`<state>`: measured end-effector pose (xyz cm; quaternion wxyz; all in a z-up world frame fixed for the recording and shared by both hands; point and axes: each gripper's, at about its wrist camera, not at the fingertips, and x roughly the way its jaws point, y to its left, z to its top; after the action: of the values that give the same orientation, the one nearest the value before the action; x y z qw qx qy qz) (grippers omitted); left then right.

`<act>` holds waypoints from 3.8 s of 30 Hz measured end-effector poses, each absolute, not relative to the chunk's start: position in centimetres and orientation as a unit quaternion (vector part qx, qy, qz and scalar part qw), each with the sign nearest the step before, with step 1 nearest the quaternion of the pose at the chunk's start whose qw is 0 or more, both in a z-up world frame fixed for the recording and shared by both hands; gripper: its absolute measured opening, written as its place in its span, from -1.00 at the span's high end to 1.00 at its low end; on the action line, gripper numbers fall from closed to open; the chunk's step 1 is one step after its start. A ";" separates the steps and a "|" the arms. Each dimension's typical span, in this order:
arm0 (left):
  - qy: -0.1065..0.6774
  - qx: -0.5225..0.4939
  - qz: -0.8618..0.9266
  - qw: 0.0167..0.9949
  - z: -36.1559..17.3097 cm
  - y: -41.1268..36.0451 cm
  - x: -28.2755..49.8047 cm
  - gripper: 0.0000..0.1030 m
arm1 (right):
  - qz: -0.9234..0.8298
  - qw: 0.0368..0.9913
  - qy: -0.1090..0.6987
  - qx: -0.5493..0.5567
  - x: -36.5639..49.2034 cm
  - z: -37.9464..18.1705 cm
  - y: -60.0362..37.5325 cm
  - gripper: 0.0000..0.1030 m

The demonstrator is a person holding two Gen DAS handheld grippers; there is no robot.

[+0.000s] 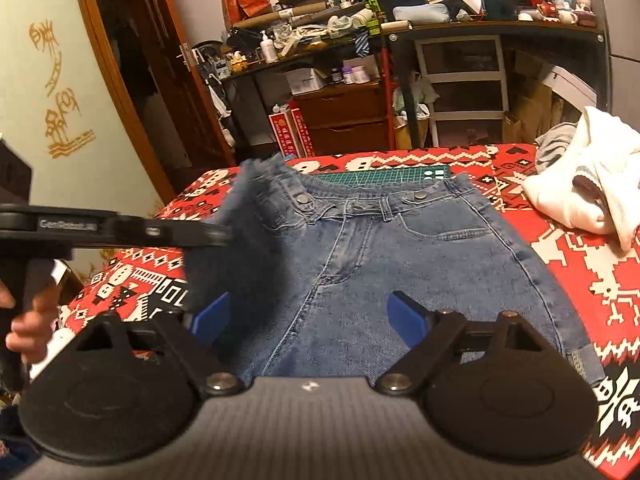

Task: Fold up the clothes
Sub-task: 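Close the left gripper on the leg edge while the right gripper closes on the cuff, then lift the grasped leg with both grippers and fold it over the other leg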

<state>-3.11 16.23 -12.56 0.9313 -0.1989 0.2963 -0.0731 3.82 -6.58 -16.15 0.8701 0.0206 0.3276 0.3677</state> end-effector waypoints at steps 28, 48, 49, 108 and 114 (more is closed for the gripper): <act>0.278 -0.298 -0.134 0.904 -10.7 17.1 -3.9 0.45 | 0.258 0.921 0.274 0.096 7.3 -12.7 -12.7 0.73; 0.445 -0.312 -0.117 0.831 -20.7 15.4 -1.0 0.04 | 0.131 0.898 0.406 0.105 11.6 -22.9 -22.3 0.42; 0.452 -0.310 -0.120 0.828 -21.0 15.0 -0.7 0.07 | 0.131 0.897 0.410 0.104 11.8 -23.0 -22.6 0.42; 0.365 -0.472 -0.038 0.801 -16.7 28.2 -9.3 0.86 | 0.291 0.809 0.446 0.250 7.6 -17.7 -16.1 0.86; 0.337 -0.565 0.004 0.754 -19.4 29.7 -10.0 0.87 | 0.268 0.799 0.445 0.302 8.5 -18.7 -16.8 0.86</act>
<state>-9.95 29.71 -19.39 0.7536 -0.5645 0.3367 0.0038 8.47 -16.76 -18.74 0.7990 0.3020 0.4454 0.2682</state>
